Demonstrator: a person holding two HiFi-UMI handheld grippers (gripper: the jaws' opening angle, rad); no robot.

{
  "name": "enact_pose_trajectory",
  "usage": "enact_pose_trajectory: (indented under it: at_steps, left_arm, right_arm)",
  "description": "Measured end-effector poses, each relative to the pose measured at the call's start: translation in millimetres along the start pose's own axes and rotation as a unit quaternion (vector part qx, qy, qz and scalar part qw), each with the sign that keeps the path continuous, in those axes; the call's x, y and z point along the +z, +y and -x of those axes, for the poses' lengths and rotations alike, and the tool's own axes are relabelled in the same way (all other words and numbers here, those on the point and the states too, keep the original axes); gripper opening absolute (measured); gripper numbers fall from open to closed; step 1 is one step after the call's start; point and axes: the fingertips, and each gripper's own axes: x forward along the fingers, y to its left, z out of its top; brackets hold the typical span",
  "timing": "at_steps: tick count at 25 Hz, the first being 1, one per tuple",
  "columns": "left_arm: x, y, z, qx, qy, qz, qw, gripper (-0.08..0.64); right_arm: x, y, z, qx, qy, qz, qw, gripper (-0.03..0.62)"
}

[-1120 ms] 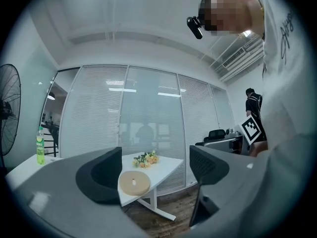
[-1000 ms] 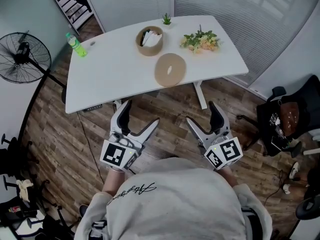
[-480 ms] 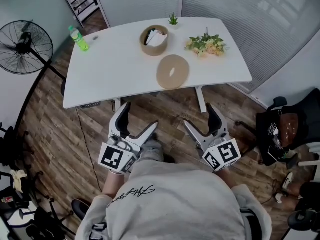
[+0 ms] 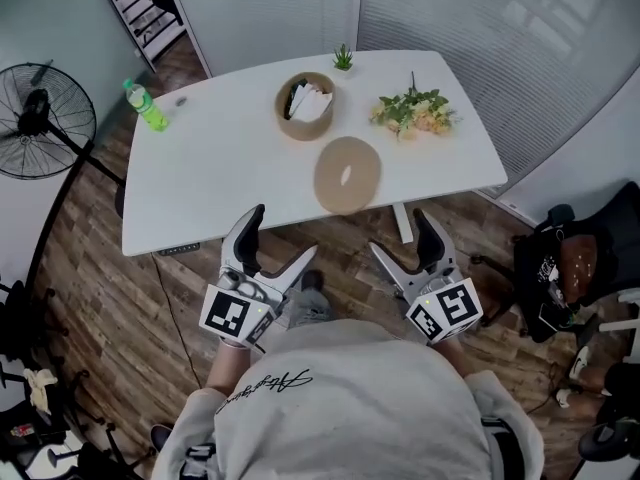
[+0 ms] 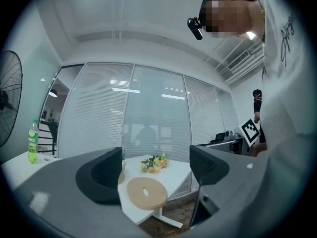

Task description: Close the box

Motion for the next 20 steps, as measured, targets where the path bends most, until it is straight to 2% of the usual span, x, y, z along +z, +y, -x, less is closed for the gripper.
enact_pose_trajectory:
  at_steps: [9,20]
  left_arm:
    - [1.1,50.7,-69.7,-0.046,0.003,-0.010,0.9989,0.413]
    - [3.0,102.5,-123.2,-0.093,0.006,-0.014,0.9956,0.413]
  right_arm:
    - [14.9,-47.2,-63.3,-0.035,-0.013,0.001,0.999,0.393]
    - [24.8,-80.4,-114.8,-0.080,-0.021,-0.003,0.997,0.393]
